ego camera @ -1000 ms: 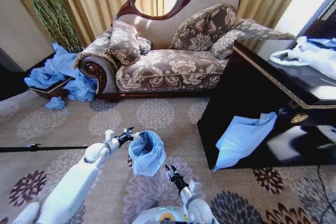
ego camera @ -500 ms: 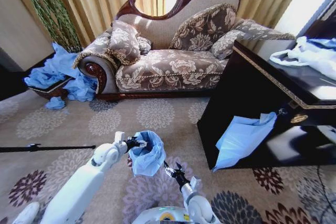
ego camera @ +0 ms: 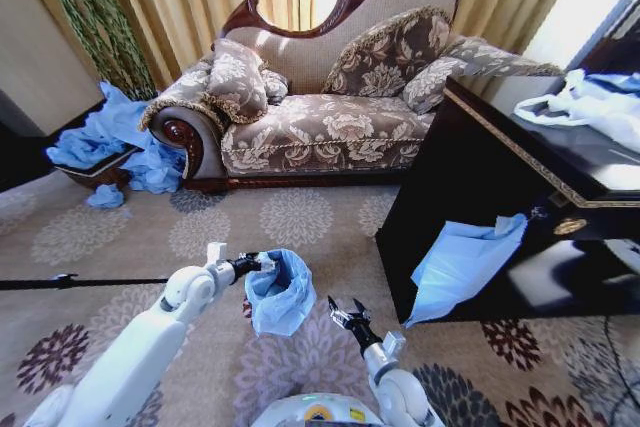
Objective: Place a garbage bag over the trash bin.
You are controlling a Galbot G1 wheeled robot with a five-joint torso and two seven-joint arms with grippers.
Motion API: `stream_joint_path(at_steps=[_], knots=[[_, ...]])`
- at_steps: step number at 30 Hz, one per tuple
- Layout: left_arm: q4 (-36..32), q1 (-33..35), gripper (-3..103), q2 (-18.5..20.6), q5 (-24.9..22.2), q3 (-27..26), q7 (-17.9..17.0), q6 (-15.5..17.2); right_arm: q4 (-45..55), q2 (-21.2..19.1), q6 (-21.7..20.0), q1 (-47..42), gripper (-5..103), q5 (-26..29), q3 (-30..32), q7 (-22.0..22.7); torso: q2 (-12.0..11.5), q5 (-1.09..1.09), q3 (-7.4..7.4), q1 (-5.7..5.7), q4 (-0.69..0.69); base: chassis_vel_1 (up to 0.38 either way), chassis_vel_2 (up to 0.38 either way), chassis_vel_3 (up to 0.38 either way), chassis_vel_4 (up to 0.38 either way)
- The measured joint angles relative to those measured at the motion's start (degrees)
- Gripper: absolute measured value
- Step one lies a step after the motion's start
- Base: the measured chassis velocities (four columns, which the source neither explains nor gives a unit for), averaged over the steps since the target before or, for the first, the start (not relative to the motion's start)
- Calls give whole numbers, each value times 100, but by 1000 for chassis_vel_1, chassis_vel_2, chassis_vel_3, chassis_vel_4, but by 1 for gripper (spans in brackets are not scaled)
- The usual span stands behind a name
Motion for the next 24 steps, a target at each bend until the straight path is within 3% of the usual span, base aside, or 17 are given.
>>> stream_joint_path(at_steps=[2,3,4,7,12,16,17,18,20,24], knots=[[-95,-32,90,16,-337,169,-717,17,-6,15,29,-47,100,-1,70,-30,0,0,0,0,1,0,0,0,0],[-95,-32,90,16,-337,169,-717,17,-6,15,29,-47,100,-1,70,-30,0,0,0,0,1,0,0,0,0],[-122,-66,86,-16,-639,276,-1188,41,-17,24,46,-58,100,-1,98,-45,0,1,0,0,1,0,0,0,0],[-95,-101,78,-169,-886,480,-1689,41,-26,27,70,-77,100,4,127,-53,0,1,0,0,1,0,0,0,0],[48,-120,65,-345,-901,664,-1844,34,-42,10,83,-84,100,24,131,-54,0,0,0,0,2,0,0,0,0],[85,-119,53,-534,-1183,875,-2450,25,-125,-3,109,-75,100,29,87,-54,0,0,0,0,1,0,0,0,0],[85,-119,53,-534,-1183,875,-2450,25,-125,-3,109,-75,100,29,87,-54,0,0,0,0,1,0,0,0,0],[113,-118,45,-559,-1221,920,-2558,22,-136,-6,115,-74,100,30,76,-51,0,0,0,0,1,0,0,0,0],[143,-132,45,-583,-1232,963,-2630,20,-140,-15,117,-74,100,32,67,-48,0,1,0,0,2,0,0,0,0],[360,-255,29,-766,-1244,1154,-2938,13,-131,-83,126,-86,100,61,66,-16,0,1,0,0,1,0,0,0,0]])
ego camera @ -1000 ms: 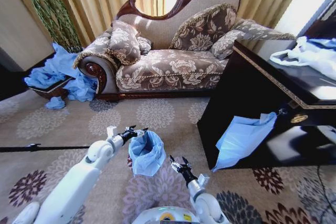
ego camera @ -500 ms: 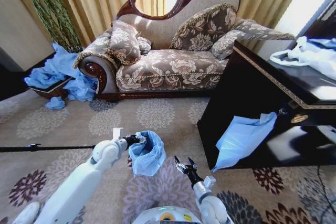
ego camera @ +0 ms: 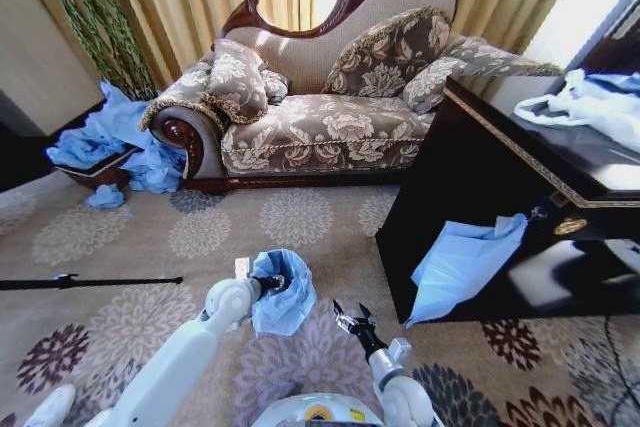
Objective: Place a garbage bag over the trash bin.
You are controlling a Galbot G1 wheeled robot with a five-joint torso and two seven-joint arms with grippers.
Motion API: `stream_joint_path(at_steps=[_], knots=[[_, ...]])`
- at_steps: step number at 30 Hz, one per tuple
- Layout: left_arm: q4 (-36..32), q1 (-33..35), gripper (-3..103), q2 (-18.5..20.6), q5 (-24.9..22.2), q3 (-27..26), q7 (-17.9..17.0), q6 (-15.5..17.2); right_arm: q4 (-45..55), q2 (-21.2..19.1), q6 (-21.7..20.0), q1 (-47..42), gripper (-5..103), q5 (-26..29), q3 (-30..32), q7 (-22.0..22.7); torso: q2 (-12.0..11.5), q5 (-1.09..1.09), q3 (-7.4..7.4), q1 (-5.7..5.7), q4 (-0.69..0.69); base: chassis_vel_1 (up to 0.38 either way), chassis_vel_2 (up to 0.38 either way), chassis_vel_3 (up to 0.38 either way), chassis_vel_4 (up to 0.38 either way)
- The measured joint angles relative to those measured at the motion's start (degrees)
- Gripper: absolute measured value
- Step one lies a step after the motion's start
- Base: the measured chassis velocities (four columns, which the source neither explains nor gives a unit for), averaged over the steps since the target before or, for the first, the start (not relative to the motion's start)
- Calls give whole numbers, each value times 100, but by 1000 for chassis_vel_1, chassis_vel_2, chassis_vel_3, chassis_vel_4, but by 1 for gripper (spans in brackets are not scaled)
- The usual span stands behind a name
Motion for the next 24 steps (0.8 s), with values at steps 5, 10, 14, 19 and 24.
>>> stream_joint_path(at_steps=[5,10,14,19,24], knots=[[298,-81,18,-209,12,115,-65,-4,27,-54,9,-27,100,36,19,19,0,0,0,0,0,0,0,0,0],[668,-142,6,-459,75,173,-91,-7,30,-93,17,-42,100,51,19,27,0,-1,0,0,0,0,0,0,0],[1084,-198,1,-691,274,185,-65,-9,36,-123,21,-55,100,56,1,31,0,0,0,0,0,0,0,0,0],[1559,-339,0,-882,514,189,57,-10,58,-181,21,-15,100,84,-42,61,-1,0,0,0,0,0,0,0,0],[1947,-488,0,-1023,584,239,87,-11,35,-195,21,75,100,108,-114,91,-1,0,0,0,0,0,0,0,0]])
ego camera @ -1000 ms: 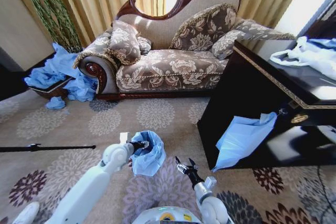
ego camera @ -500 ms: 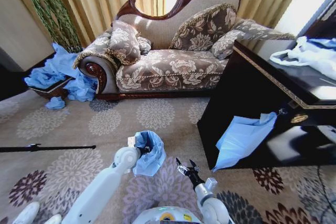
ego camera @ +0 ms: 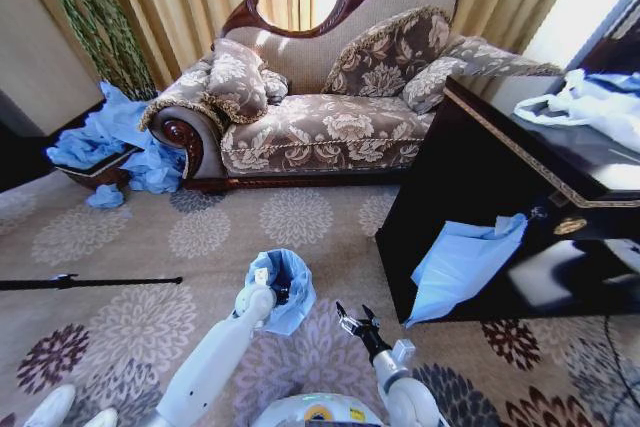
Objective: Place a garbage bag over the trash bin.
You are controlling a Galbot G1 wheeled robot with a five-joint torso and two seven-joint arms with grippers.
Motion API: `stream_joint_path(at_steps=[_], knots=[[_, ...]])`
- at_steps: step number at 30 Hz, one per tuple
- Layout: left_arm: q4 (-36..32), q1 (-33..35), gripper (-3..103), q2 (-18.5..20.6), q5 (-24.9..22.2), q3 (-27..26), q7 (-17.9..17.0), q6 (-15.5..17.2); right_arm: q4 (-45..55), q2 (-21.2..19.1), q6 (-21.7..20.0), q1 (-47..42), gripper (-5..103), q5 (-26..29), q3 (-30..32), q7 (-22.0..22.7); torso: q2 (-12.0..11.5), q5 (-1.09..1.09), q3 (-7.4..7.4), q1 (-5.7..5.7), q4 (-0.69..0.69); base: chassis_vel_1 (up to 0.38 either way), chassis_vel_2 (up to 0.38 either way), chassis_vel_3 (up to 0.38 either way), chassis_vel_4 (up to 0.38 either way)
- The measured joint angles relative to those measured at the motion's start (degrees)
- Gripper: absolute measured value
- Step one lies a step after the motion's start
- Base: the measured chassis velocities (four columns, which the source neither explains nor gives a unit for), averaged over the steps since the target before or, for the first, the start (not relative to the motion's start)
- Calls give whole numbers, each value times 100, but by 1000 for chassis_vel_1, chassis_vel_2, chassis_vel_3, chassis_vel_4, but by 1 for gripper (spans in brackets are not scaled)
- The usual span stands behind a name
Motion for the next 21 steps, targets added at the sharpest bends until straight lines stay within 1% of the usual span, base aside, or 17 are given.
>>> stream_joint_path(at_steps=[3,6,11,13,16,18,19,21], knots=[[129,-55,0,-54,38,27,5,0,-11,-3,-1,38,100,6,-26,14,0,0,0,0,0,0,0,0,0],[396,-151,0,-149,111,62,8,-3,-13,-22,-14,112,100,31,-73,53,0,1,-1,0,-1,0,0,0,0],[599,-197,0,-181,202,113,6,-4,-4,-32,-27,155,100,48,-105,65,0,-2,1,0,0,0,0,0,0],[647,-220,0,-194,231,123,7,-4,-4,-33,-27,163,100,48,-110,65,0,-1,0,0,0,0,0,0,0],[753,-285,0,-244,273,112,77,-4,-16,-29,-28,163,100,45,-116,63,0,-2,0,0,-1,0,0,0,0],[977,-410,0,-316,437,77,245,-4,-40,-14,-28,154,100,17,-138,44,0,-1,0,0,0,0,0,0,0],[977,-410,0,-316,437,77,245,-4,-40,-14,-28,154,100,17,-138,44,0,-1,0,0,0,0,0,0,0],[1232,-545,0,-393,606,42,356,-4,-47,6,-28,149,100,4,-170,36,0,-1,1,0,0,0,0,0,0]])
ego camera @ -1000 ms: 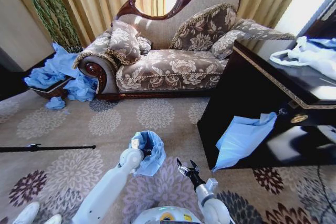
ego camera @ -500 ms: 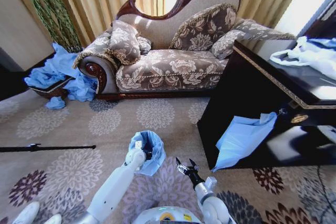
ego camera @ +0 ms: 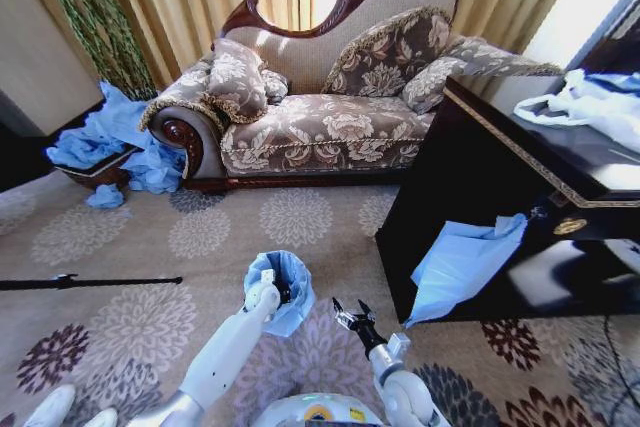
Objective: Place a garbage bag over the trash bin.
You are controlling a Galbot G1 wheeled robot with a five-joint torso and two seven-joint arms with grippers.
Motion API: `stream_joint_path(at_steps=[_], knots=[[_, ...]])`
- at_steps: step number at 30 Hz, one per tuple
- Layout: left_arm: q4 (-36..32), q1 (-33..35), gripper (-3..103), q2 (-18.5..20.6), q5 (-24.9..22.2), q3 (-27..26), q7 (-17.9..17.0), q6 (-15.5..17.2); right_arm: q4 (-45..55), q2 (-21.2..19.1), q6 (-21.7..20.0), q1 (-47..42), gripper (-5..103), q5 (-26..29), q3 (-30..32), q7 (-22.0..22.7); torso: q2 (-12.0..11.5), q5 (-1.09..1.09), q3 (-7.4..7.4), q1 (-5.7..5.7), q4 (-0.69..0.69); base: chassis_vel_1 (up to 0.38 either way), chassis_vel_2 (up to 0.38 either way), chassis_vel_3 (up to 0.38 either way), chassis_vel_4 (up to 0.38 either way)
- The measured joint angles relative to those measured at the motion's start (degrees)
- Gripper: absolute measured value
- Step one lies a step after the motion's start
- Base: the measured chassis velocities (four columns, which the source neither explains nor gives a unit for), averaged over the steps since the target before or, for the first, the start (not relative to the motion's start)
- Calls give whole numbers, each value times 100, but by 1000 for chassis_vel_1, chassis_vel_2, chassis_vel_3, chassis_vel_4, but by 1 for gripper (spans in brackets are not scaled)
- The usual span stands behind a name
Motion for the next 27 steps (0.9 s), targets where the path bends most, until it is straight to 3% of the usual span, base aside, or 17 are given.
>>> stream_joint_path(at_steps=[9,15,27], knots=[[358,-257,0,-70,362,-65,395,-196,-15,28,1,-4,100,-44,-28,-4,0,0,-1,0,1,0,0,0,0],[815,-544,0,-306,903,-7,927,-393,-39,50,5,-5,100,-78,-55,-8,0,1,-1,0,0,0,0,0,0],[576,-213,0,-339,1019,246,1119,-250,-33,25,16,-28,100,-88,-54,-23,0,1,-1,0,0,0,0,0,0]])
